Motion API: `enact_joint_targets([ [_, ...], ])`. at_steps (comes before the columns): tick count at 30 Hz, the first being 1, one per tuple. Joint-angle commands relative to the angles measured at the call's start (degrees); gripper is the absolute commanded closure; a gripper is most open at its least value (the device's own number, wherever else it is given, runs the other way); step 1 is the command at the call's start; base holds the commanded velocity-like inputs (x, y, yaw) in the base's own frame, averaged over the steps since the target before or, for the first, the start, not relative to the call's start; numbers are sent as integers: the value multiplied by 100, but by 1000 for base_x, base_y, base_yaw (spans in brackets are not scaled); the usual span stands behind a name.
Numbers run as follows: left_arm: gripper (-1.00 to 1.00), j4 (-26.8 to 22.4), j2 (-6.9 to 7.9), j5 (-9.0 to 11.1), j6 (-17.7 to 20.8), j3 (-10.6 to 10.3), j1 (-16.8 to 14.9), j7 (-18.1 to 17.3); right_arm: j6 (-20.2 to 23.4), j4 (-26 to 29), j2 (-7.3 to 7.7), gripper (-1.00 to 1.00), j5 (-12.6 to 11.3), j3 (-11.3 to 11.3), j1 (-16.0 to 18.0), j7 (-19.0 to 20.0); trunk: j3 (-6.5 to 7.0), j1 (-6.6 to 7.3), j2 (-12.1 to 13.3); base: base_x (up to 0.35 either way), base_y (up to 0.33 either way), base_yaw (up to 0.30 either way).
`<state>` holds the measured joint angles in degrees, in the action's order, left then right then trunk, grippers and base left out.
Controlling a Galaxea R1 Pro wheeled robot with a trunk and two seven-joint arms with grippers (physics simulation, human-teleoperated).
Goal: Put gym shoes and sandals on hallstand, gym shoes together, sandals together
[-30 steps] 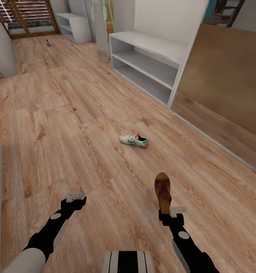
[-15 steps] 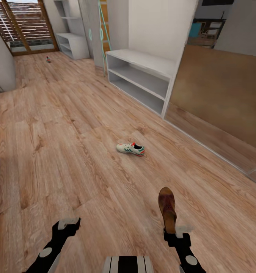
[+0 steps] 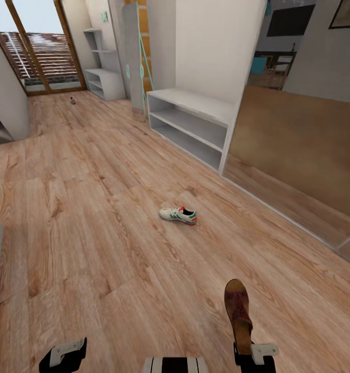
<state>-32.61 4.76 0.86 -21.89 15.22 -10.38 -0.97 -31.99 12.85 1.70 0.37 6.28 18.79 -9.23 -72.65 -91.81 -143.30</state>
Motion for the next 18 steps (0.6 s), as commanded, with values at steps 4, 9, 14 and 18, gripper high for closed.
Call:
enact_joint_targets([
  [4, -100, 8, -5, 10, -23, 28, 6, -22, -26, -14, 5, 100, -11, 49, 2, -43, 121, 11, 4, 0, 0, 0],
  [9, -100, 16, -14, 6, -25, 33, 9, -32, -28, -15, -6, 100, -22, 46, 2, -52, 236, 101, 166, 0, 0, 0],
  [14, -100, 129, -18, 9, -32, 33, 10, -34, -31, -5, -19, 100, -35, 41, 2, -60, 328, 211, 367, 0, 0, 0],
  [18, -100, 175, -27, -2, -51, 22, 10, -34, -44, -7, -13, 100, -29, 35, 2, -69, 401, 299, 527, 0, 0, 0],
])
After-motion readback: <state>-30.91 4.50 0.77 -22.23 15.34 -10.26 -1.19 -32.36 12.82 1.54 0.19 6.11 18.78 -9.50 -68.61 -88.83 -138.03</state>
